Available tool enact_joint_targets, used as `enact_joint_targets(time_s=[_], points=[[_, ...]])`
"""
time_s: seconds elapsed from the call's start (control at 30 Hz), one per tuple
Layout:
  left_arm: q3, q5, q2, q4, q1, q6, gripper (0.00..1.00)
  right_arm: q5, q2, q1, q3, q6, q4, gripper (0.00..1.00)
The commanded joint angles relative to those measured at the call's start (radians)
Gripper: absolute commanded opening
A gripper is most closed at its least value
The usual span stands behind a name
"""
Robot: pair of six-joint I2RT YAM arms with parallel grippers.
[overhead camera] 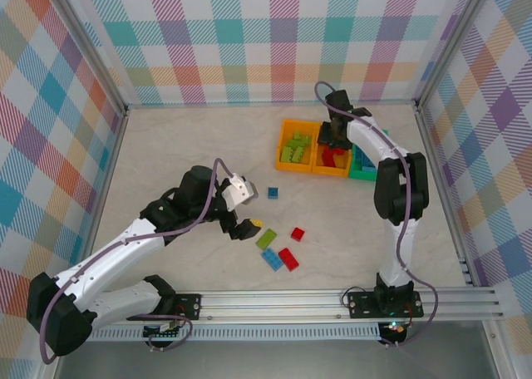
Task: Sort the legos into containers by color
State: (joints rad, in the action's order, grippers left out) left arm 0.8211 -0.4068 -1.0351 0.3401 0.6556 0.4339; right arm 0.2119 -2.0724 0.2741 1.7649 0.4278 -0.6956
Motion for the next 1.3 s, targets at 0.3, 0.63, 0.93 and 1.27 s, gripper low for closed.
enact_joint_targets(time_s=[0.3,0.63,0.93,1.27], points=[[0.025,0.006,-0.051,-0.04,-0.027,-0.117,1.0,-0.149,0.596,0.11,-0.496,0.098,-0.007,0.61],[-0.005,-0.356,-0.015,0.128,-0.033,0.346,1.0,-0.04,0.716,0.558,-0.779,0.325,-0.117,0.65],[-0.079,-0.362,0.065,0.199,-0.033,0.595,1.0,-0.058,0.483,0.62,-0.716,0.645,-0.051,0.75],[-0.062,-0.373,0.032,0.236,-0.033,0.604,1.0,-0.04,0.349,0.621,-0.741,0.788,0.055,0.54]])
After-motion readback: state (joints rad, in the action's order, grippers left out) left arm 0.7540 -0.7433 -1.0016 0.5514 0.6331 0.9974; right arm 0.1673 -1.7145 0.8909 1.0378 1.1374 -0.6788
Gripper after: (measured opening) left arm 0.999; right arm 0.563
